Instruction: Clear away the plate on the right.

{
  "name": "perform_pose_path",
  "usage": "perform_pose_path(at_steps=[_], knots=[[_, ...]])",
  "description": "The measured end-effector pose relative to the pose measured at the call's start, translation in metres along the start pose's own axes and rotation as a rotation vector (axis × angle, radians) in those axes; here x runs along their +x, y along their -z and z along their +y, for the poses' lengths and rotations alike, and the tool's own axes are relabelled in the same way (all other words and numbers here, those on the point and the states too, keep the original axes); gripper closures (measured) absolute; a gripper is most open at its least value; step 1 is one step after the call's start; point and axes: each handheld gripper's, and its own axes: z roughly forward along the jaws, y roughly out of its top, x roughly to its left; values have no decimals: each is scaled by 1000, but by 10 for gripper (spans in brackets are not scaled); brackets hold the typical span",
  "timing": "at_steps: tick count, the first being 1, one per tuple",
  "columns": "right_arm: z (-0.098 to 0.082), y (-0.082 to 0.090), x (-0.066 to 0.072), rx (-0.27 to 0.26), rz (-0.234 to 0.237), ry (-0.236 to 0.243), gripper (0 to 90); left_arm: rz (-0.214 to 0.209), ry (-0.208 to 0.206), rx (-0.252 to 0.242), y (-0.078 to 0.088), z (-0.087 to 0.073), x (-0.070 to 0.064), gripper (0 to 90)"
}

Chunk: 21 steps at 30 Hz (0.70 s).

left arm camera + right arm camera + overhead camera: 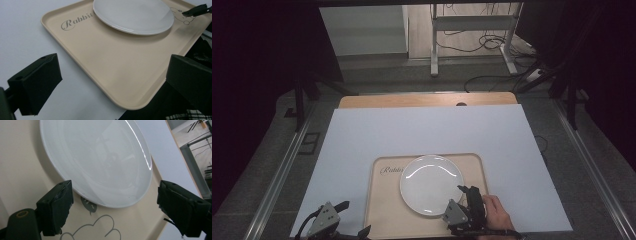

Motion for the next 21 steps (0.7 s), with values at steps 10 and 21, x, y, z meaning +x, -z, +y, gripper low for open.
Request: perform_pose_path(at_steps=[10,21], knots=[[-6,3,-10,-13,33,-74,76,0,-2,0,0,0,0,0],[-15,4,-18,-15,50,-133,36,-2,-3,0,0,0,0,0]])
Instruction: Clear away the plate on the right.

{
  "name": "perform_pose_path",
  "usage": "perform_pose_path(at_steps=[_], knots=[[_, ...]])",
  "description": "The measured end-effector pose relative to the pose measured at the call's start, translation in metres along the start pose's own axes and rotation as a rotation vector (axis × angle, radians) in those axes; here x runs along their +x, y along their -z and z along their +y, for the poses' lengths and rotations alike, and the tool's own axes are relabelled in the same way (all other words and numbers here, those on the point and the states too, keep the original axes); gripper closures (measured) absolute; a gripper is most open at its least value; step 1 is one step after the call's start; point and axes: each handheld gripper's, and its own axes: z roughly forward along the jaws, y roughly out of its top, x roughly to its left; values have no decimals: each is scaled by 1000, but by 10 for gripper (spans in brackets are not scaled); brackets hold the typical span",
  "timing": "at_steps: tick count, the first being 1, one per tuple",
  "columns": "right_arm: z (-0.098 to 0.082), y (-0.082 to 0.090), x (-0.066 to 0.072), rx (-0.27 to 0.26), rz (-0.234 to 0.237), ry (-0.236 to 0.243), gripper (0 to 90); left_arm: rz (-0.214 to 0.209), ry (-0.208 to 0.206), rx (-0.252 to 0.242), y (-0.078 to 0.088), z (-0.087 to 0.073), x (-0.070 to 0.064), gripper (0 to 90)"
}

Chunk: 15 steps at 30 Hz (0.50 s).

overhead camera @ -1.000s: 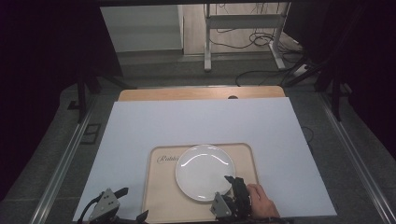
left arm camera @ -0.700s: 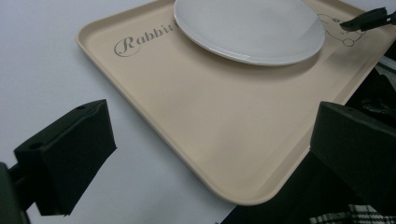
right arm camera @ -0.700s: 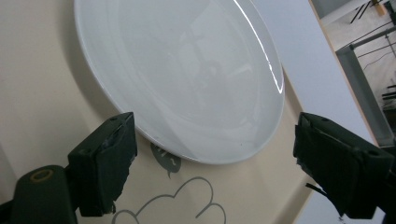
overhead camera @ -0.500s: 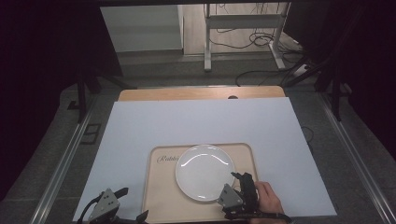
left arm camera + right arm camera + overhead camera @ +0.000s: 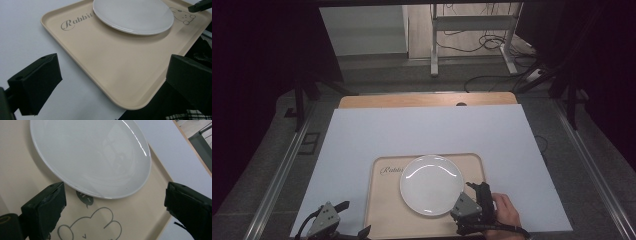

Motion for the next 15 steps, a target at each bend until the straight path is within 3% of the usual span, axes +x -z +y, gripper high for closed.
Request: perform_pose_path(at_steps=[15], knots=[[-15,6,-14,10,11,-93,18,0,1,1,0,0,0,0]])
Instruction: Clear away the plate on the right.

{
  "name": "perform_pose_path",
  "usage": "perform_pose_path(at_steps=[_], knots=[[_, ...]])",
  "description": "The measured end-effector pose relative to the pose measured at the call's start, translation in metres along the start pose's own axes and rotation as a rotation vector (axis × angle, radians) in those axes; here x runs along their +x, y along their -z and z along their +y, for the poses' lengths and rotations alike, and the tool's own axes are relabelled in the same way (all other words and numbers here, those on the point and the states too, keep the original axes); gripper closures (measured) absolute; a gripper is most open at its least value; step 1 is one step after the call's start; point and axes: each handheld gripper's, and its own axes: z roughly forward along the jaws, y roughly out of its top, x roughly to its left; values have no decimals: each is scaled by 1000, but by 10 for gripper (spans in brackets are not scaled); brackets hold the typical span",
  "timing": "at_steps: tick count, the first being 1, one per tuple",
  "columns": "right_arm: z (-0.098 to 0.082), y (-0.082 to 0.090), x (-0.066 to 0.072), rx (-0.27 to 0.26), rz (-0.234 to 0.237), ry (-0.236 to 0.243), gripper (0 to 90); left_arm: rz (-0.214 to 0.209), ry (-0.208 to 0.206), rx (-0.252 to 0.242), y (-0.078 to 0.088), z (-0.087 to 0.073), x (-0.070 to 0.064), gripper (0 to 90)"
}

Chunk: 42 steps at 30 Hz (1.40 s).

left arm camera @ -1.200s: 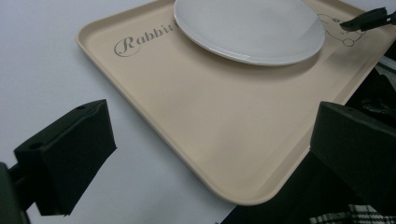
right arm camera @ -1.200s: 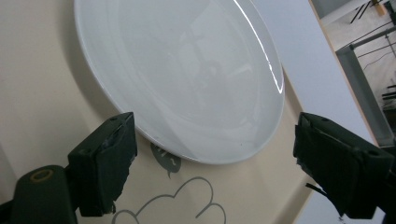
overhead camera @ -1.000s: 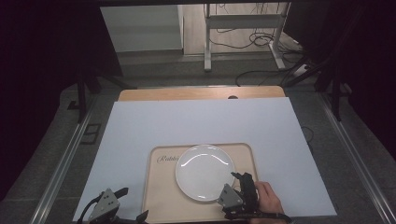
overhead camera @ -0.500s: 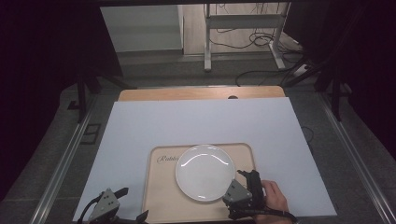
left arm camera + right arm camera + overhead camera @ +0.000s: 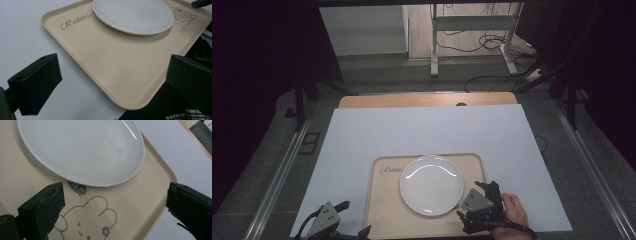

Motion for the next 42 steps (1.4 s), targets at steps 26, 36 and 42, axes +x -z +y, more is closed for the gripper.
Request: perform_pose_path(at_steps=[26,36,42], knots=[[-26,15,-24,-20,-18,-154,0,-1,-1,0,0,0,0,0],[-34,20,-29,-27,-29,-191,0,-1,-1,0,0,0,0,0],[-40,23,-33,-32,-44,-215,0,-2,-1,0,0,0,0,0]])
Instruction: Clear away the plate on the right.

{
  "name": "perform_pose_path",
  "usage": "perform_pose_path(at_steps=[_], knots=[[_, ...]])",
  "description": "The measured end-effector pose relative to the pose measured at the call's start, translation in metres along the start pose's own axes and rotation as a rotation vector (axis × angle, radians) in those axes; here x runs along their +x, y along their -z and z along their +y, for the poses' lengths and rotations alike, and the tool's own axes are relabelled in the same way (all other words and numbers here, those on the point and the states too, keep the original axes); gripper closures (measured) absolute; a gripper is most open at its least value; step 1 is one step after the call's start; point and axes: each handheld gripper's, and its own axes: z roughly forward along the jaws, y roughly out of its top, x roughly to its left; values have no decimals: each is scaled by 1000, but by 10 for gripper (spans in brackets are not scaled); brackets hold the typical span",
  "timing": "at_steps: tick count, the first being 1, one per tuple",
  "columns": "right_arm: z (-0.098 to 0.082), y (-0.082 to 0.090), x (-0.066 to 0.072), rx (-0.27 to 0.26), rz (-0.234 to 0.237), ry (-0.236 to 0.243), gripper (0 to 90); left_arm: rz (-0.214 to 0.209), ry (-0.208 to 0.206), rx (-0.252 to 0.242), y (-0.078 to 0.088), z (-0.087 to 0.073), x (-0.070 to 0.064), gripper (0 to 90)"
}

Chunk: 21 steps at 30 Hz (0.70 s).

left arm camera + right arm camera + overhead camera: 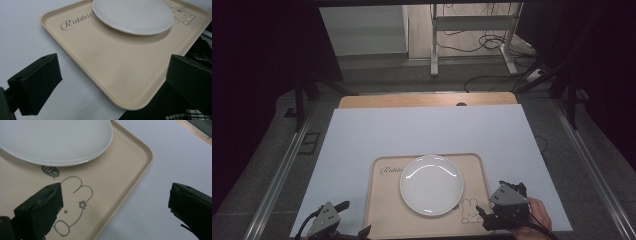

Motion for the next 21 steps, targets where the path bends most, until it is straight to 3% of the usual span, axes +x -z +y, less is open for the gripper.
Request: perform_pose_path(at_steps=[21], knots=[[-18,12,-15,-13,-15,-81,0,0,0,-1,0,0,0,0]])
